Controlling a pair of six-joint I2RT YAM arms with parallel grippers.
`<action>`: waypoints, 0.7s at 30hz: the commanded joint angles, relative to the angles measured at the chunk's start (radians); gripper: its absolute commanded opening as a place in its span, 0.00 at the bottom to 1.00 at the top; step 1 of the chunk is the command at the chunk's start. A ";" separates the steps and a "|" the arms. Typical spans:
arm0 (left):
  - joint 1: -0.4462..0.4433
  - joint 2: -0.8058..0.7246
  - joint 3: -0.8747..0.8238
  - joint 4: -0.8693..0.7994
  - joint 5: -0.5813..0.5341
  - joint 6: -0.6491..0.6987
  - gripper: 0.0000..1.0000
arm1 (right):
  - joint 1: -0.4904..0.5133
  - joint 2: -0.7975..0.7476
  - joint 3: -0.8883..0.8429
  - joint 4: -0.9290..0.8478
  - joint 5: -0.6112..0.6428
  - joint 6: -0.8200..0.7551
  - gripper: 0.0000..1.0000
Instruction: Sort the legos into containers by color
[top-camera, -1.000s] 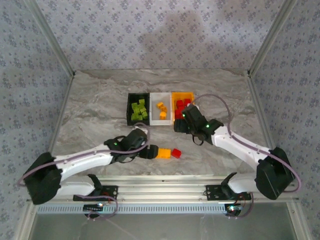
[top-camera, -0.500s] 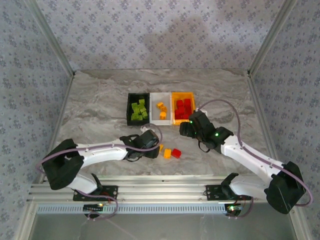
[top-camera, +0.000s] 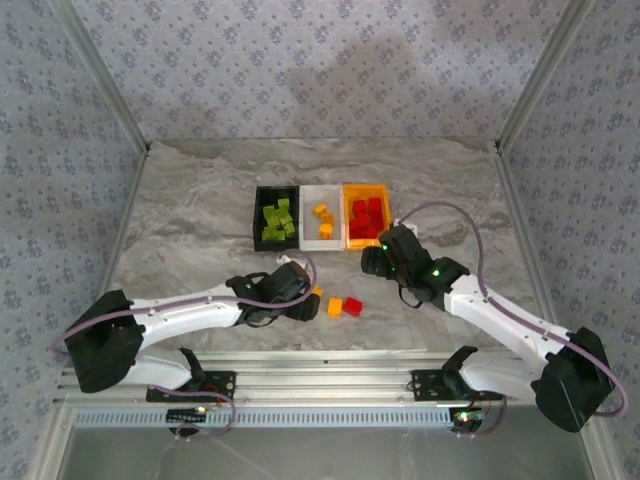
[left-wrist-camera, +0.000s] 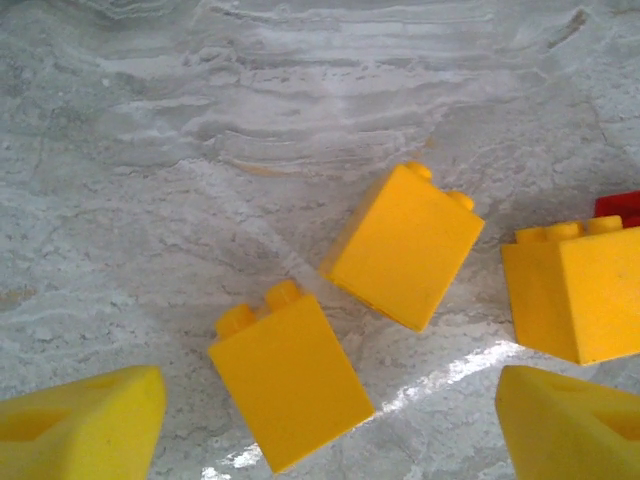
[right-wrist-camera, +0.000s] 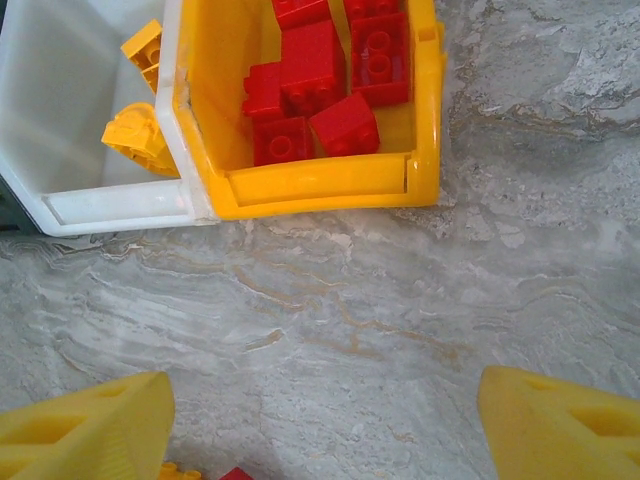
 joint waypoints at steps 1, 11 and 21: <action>0.016 0.005 -0.039 0.000 -0.006 -0.027 0.82 | 0.004 -0.023 -0.010 -0.010 0.030 0.017 0.81; 0.066 0.068 -0.051 0.029 0.013 -0.013 0.62 | -0.002 -0.076 -0.006 -0.030 0.035 0.014 0.82; 0.082 0.106 -0.016 0.057 0.019 0.033 0.50 | -0.007 -0.099 -0.011 -0.042 0.033 0.014 0.82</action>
